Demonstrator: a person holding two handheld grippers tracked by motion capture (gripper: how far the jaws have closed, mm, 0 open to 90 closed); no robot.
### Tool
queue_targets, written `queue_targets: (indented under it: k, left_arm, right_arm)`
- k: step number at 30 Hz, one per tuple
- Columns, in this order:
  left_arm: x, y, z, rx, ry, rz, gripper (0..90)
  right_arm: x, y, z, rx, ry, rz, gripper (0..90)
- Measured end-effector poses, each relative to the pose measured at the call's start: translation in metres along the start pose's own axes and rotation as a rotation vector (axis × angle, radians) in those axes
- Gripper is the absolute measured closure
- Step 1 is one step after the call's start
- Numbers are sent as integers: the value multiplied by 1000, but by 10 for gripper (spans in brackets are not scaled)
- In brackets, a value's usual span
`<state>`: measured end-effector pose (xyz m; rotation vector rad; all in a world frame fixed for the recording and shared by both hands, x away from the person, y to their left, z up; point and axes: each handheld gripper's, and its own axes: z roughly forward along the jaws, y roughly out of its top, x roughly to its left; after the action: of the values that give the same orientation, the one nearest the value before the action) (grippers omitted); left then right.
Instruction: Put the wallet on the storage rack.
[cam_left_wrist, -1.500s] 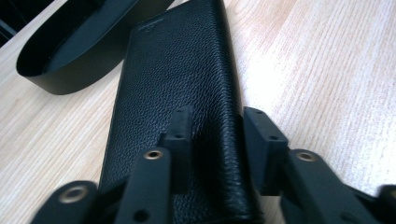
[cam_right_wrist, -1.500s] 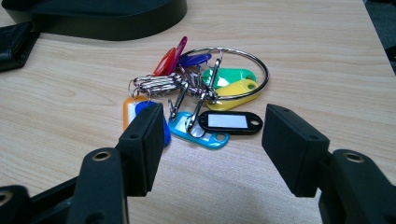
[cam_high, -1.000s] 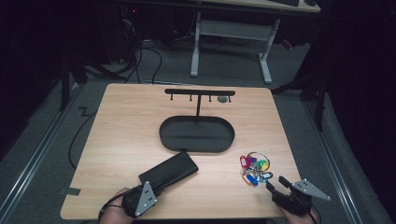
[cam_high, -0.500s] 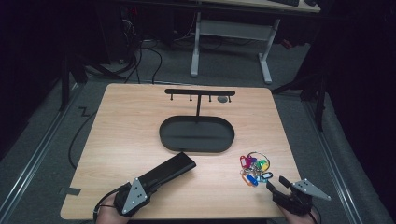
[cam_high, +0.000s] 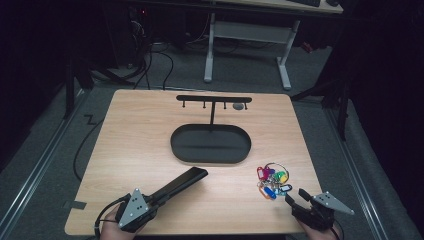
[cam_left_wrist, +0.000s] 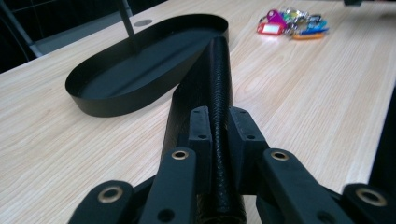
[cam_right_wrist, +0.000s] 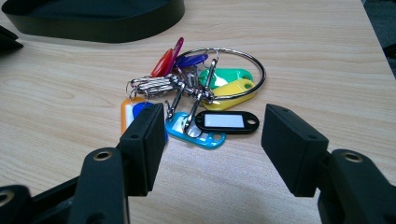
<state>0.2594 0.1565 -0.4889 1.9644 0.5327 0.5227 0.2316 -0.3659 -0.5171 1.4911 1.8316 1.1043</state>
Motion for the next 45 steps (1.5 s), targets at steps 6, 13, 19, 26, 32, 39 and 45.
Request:
queue_targets:
  k: [6,13,19,26,32,39,45]
  left_arm:
    - [2,1,-3,-29,-33,-46,810]
    - [8,0,-5,-50,-34,-93,810]
    - [19,-5,-8,-66,-27,-159,808]
    - [23,-8,-8,-80,-19,-178,803]
    - [30,-10,-8,-95,-20,-207,799]
    - [41,-14,-10,-112,3,-242,794]
    - [47,-17,-9,-118,19,-251,792]
  right_arm:
    - [0,0,0,3,-2,-2,401]
    - [1,0,1,5,1,0,401]
    - [0,0,1,3,2,-2,401]
    - [1,0,1,6,4,2,401]
    - [1,0,1,8,5,-1,401]
    - [1,0,2,11,6,-5,401]
    - [2,-1,3,13,6,-4,401]
